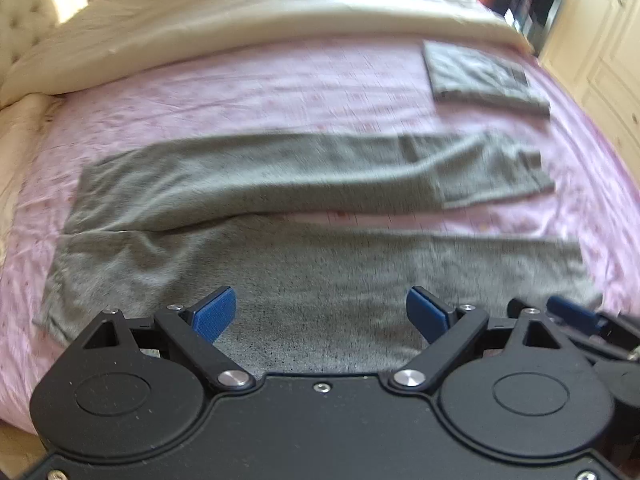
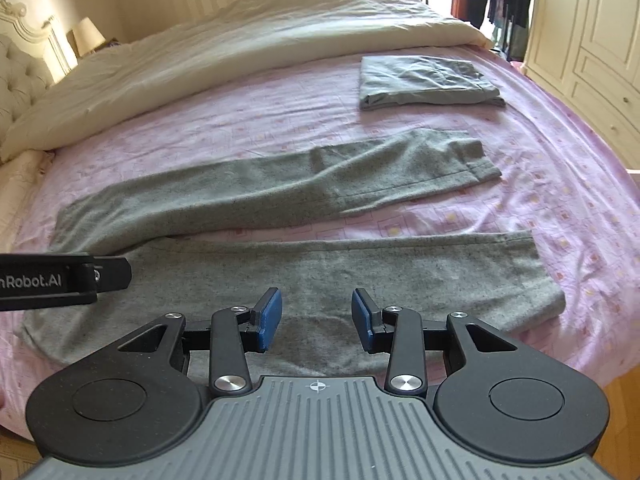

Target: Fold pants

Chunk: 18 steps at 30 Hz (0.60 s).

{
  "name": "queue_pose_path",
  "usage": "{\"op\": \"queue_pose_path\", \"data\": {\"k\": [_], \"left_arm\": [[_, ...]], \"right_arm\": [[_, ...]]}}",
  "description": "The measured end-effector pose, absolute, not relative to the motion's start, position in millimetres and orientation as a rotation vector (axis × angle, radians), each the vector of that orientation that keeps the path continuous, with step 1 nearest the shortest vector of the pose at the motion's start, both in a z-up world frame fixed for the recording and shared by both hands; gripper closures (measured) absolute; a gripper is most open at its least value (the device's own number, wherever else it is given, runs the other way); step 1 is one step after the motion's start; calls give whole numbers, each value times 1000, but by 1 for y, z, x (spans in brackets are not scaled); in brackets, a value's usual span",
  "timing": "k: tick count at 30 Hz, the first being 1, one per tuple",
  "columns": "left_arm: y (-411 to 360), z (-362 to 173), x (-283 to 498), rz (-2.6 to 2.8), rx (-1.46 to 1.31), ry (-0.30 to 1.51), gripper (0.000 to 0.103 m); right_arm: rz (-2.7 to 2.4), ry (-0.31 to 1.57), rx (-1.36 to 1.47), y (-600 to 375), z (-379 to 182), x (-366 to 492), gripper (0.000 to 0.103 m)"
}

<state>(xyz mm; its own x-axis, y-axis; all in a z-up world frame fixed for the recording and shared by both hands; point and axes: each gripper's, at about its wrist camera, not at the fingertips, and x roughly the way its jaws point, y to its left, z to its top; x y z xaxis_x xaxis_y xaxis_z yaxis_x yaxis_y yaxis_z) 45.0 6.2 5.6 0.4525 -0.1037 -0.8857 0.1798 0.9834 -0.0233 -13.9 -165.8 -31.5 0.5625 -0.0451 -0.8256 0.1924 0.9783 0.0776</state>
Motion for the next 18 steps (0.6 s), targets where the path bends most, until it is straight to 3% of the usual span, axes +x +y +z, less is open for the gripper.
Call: {"op": "queue_pose_path", "data": {"k": [10, 13, 18], "left_arm": [[-30, -40, 84, -339, 217, 1129, 12], [-38, -54, 89, -391, 226, 1201, 21], [-53, -67, 87, -361, 251, 1217, 21]], "right_arm": [[-337, 1065, 287, -224, -65, 0, 66], [-445, 1084, 342, -255, -76, -12, 66], [-549, 1087, 367, -313, -88, -19, 66]]}}
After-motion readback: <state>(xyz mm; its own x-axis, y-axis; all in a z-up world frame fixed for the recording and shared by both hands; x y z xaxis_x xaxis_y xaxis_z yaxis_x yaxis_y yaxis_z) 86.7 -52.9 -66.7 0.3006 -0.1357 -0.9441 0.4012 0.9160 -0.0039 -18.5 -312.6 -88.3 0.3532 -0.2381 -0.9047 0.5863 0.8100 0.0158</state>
